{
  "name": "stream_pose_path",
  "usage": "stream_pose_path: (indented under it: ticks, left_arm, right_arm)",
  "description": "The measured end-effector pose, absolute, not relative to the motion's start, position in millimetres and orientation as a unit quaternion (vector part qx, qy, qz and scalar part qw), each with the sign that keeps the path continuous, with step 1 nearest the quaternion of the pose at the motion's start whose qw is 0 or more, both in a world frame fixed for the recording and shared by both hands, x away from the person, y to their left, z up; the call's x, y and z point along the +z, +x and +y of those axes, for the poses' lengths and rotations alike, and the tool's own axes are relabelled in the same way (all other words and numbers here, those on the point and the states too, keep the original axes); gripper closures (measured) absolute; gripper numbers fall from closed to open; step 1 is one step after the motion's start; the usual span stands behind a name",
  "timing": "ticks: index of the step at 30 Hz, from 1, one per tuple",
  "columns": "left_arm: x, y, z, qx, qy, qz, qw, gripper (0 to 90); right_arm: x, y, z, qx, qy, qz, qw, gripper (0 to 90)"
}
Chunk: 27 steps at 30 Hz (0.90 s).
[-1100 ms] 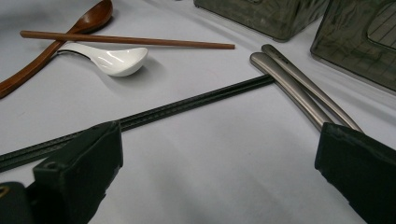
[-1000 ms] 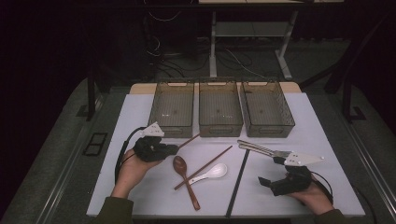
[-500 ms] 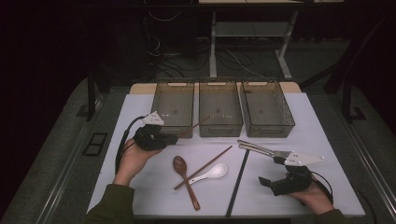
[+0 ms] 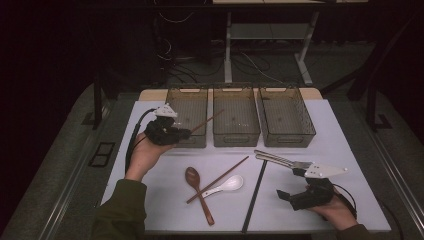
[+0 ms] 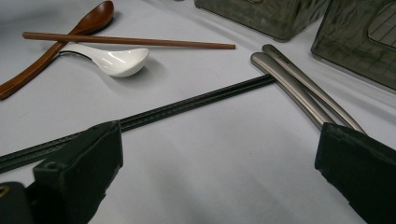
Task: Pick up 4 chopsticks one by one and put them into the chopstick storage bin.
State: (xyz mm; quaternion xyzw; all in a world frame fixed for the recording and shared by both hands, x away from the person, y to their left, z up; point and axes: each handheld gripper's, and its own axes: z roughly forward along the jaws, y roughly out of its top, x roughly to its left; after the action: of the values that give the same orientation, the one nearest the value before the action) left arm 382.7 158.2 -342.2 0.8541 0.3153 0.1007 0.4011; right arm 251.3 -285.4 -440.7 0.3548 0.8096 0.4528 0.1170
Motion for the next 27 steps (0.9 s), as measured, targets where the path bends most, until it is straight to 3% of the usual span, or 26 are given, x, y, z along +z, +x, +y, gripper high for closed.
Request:
stream_pose_path:
  ticks: [27]
  left_arm:
    - [-340.0,455.6,165.3,0.150,0.811,0.399,0.400,82.1]
  right_arm:
    - [-440.3,250.4,-285.4,0.459,0.356,0.805,0.117,0.9]
